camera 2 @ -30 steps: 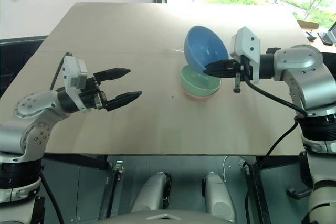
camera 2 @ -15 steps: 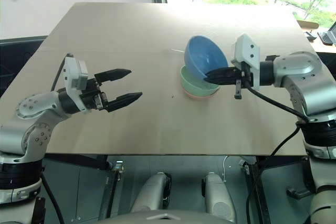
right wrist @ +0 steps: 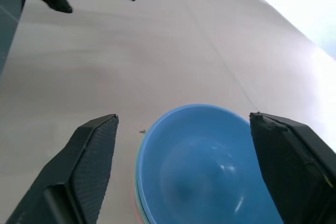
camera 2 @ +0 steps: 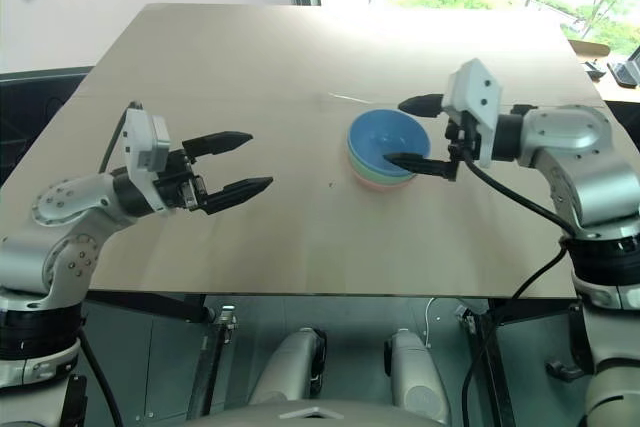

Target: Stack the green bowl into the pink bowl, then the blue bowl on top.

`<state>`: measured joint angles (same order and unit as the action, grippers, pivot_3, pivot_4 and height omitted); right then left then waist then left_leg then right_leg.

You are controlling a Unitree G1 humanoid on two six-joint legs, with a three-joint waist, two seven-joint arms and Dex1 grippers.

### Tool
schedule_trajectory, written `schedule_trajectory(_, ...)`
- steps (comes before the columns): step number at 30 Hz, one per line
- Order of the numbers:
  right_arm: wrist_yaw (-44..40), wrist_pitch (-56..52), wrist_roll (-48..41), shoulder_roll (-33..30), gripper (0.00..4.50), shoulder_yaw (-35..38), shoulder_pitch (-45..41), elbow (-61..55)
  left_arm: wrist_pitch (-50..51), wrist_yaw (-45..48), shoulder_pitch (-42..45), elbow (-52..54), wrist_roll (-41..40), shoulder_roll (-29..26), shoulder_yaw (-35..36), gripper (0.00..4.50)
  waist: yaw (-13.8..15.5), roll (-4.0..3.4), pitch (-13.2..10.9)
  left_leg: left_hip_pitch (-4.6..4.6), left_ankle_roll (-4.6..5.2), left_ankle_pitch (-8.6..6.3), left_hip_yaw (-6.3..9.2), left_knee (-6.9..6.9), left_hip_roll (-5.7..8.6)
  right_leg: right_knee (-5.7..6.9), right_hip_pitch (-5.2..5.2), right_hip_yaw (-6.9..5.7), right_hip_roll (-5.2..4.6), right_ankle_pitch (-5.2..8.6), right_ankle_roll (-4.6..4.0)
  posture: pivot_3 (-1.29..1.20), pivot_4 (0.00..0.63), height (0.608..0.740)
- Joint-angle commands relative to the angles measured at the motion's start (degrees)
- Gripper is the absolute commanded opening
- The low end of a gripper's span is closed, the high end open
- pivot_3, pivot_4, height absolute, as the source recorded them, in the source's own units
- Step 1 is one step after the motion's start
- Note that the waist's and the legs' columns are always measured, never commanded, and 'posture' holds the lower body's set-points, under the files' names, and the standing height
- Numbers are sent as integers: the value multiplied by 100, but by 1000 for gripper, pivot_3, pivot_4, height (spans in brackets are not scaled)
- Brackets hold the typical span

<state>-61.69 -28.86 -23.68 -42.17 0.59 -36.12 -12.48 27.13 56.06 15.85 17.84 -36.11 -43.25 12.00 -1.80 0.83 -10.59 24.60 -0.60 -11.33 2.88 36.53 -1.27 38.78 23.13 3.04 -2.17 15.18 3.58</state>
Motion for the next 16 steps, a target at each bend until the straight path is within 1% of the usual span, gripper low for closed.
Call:
schedule_trajectory(1, 488, 50, -194, 30, 4178, 655, 651, -622, -18, 31, -79, 314, -82, -65, 41, 4500, 12, 0, 0, 0, 0, 0, 0, 0, 0, 0, 0, 1, 0, 0, 0, 0, 150, 740)
schedule_trajectory(6, 552, -38, -400, -278, 4178, 1361, 1999, -1030, -395, -218, -237, 334, 177, 76, 149, 4500, 55, 1, 1, -1, 0, 0, -2, 0, 1, 1, 0, 2, 0, 0, 0, 0, 150, 740)
schedule_trajectory(9, 516, 3, -405, -468, 4178, 1717, 2599, -1058, -186, -296, -381, 278, 315, -116, 101, 4500, 61, 0, 1, -8, 0, 0, -7, 0, -1, 2, -2, 8, 1, 0, 0, 0, 150, 740)
schedule_trajectory(13, 489, -16, -487, -685, 4178, 2204, 3123, -1039, -143, 3, -637, 146, 232, -373, 232, 4500, 55, 0, 1, -17, 1, 0, -13, -1, -3, 3, -4, 14, 5, 2, 0, 0, 150, 740)
schedule_trajectory(16, 582, -84, -587, -705, 4178, 2377, 3266, -1119, -70, 141, -755, 103, 213, -534, 264, 4500, 56, 1, 1, -16, 1, 0, -15, -1, -4, 1, -5, 15, 5, 2, 1, 0, 150, 740)
